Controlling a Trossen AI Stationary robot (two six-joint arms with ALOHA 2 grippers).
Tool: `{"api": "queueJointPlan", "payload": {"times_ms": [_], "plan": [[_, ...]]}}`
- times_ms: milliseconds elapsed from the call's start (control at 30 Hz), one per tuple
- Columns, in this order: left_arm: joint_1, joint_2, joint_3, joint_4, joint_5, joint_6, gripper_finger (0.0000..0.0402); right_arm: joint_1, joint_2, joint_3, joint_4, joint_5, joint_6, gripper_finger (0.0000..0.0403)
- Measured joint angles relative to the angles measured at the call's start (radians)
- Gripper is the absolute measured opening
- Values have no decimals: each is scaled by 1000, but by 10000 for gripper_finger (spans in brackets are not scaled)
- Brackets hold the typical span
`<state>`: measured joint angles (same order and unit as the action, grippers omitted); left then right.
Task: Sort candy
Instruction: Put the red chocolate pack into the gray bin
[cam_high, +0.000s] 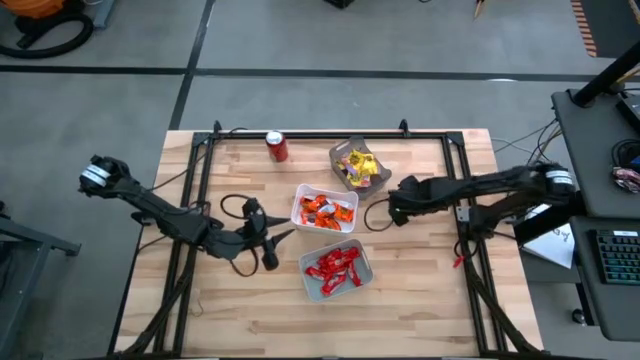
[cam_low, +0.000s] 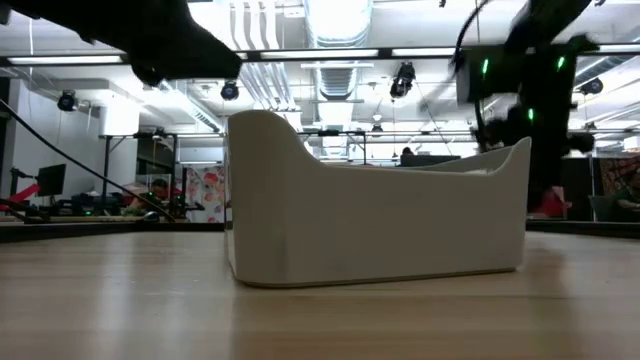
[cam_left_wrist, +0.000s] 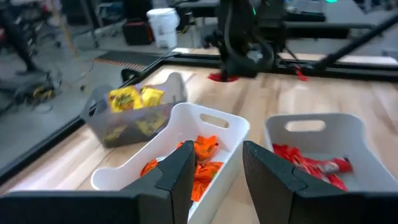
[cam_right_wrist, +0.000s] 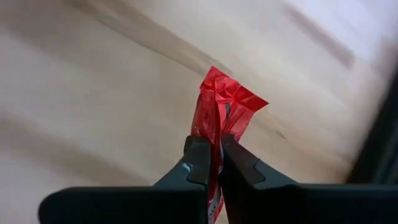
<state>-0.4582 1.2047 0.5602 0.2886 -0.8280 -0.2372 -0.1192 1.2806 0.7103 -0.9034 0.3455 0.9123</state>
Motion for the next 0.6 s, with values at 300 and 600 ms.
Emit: {"api": "queueJointPlan", "payload": {"times_ms": [300, 600], "plan": [[-125, -116, -5, -117, 0, 166, 121, 329, -273, 14, 377, 43, -285, 13], [-134, -124, -38, -134, 0, 100, 121, 506, -94, -90, 1148, 11, -733, 13]]}}
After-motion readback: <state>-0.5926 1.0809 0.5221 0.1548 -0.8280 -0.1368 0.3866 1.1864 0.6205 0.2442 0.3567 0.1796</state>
